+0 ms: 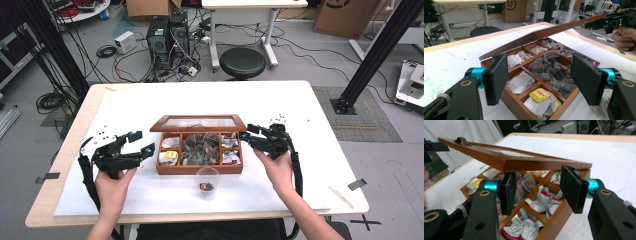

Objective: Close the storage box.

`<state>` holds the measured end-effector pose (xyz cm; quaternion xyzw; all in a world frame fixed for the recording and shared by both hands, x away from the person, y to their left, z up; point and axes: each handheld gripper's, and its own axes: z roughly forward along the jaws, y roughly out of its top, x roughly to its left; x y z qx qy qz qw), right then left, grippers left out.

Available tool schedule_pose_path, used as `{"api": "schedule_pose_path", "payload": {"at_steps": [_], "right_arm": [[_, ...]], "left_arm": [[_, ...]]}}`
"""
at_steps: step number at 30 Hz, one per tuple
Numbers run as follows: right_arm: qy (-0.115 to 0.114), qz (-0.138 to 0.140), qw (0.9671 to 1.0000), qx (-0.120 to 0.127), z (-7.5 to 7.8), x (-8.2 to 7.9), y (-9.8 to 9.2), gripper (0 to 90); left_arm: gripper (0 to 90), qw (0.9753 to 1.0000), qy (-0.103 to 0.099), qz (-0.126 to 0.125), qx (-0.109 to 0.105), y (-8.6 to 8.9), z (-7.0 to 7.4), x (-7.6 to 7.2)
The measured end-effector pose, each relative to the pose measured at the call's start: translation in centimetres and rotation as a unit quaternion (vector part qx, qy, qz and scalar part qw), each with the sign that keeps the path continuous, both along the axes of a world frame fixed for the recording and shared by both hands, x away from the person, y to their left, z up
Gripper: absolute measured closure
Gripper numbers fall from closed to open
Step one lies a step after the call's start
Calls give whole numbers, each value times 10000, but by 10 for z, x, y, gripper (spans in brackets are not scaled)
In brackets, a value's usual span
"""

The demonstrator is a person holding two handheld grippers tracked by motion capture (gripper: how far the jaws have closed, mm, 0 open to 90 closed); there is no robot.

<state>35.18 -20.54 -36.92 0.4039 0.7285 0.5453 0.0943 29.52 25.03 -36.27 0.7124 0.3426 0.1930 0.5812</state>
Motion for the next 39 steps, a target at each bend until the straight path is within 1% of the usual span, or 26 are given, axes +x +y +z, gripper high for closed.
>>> {"api": "schedule_pose_path", "payload": {"at_steps": [3, 8, 15, 19, 23, 29, 32, 39], "right_arm": [[163, 67, 9998, 83, -3, -1, -1, 499], [217, 157, 9996, 84, -7, -4, -1, 525], [326, 292, 9988, 197, -11, -8, -2, 559], [259, 319, 9990, 186, -13, -10, -1, 565], [241, 334, 9990, 190, -16, -14, 0, 565], [188, 365, 9991, 105, -21, -21, 1, 564], [119, 346, 9993, 57, -21, -24, 1, 565], [115, 348, 9993, -5, -27, -30, 0, 564]], "left_arm": [[307, 10000, -6, -2, 16, 1, 0, -1], [307, 10000, -25, -6, 20, 1, 0, -2], [307, 10000, -17, -20, 28, 1, 0, -2], [308, 10000, -9, -17, 24, 1, 0, -3], [308, 10000, -5, -19, 23, 1, -1, -3], [309, 10000, -4, -22, 43, 1, -1, -3], [308, 10000, -4, -31, 42, 0, -1, -3], [309, 10000, 5, -45, 63, 0, -2, -3]]}}
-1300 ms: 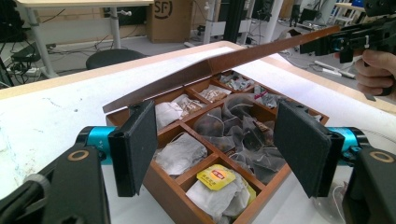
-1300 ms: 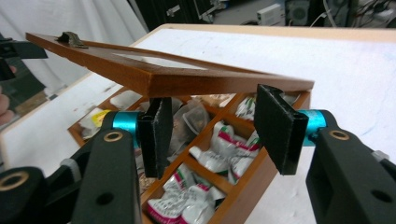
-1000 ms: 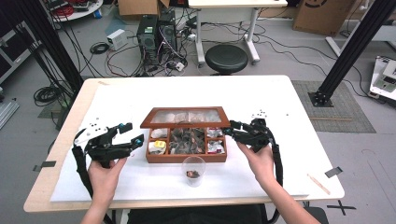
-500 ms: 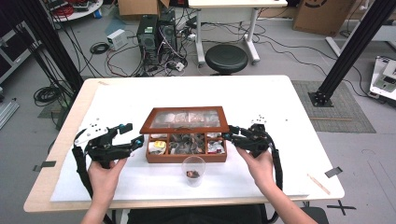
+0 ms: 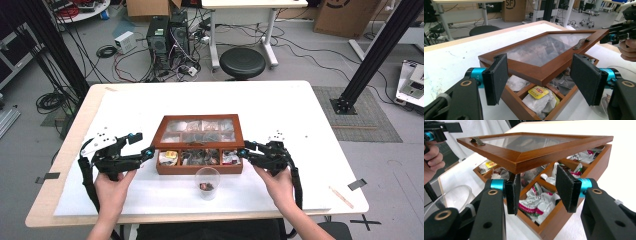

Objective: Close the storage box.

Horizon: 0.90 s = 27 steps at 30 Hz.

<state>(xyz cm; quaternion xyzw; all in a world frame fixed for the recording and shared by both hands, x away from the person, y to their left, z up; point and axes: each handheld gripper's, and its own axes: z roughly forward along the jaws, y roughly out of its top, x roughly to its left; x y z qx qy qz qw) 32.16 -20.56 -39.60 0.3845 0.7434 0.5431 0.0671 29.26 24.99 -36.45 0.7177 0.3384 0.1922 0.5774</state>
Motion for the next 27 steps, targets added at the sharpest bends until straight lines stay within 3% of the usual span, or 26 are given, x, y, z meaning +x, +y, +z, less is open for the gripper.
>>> {"api": "schedule_pose_path", "payload": {"at_steps": [27], "right_arm": [[94, 63, 9987, -503, -20, -8, 9, 582]], "left_arm": [[309, 10000, 38, -20, 35, -2, -3, 0]]}}
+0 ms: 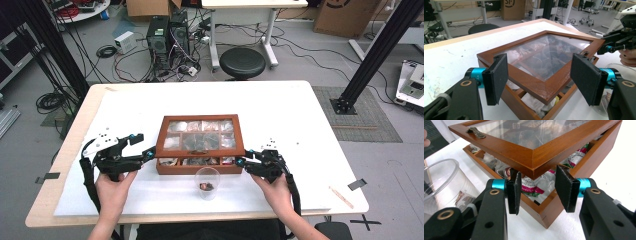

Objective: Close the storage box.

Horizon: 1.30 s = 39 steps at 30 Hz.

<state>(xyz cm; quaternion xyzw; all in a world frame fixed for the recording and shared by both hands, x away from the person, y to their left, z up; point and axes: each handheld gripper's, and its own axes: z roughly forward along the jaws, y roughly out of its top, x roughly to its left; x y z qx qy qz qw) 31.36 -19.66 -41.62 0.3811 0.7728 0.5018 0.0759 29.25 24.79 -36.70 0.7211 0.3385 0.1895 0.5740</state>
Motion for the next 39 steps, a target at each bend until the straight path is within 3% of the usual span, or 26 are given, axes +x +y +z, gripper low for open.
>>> {"api": "schedule_pose_path", "payload": {"at_steps": [23, 39], "right_arm": [[5, -40, 9993, -378, -10, -8, 0, 573], [79, -17, 9989, -460, -14, -9, 0, 556]], "left_arm": [[308, 10000, 18, -13, 87, -2, -2, 0], [308, 9999, 66, -24, 129, -3, -4, 2]]}}
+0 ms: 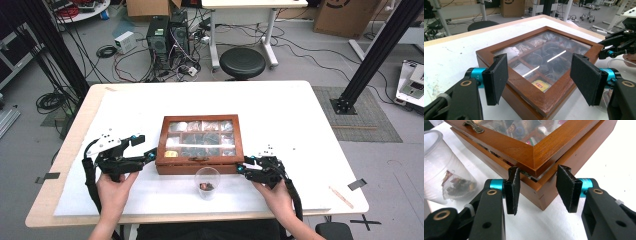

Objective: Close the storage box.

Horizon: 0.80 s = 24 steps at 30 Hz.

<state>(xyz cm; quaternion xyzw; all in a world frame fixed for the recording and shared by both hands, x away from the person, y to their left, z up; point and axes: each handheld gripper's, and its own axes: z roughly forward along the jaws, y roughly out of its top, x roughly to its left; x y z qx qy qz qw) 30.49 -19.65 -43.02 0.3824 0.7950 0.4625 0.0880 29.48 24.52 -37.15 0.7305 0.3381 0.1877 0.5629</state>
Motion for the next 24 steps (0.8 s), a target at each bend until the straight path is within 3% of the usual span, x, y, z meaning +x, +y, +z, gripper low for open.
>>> {"api": "schedule_pose_path", "payload": {"at_steps": [24], "right_arm": [[158, 25, 9998, -77, -4, -2, -3, 513]], "left_arm": [[309, 9999, 62, -103, 36, -5, -2, 9]]}}
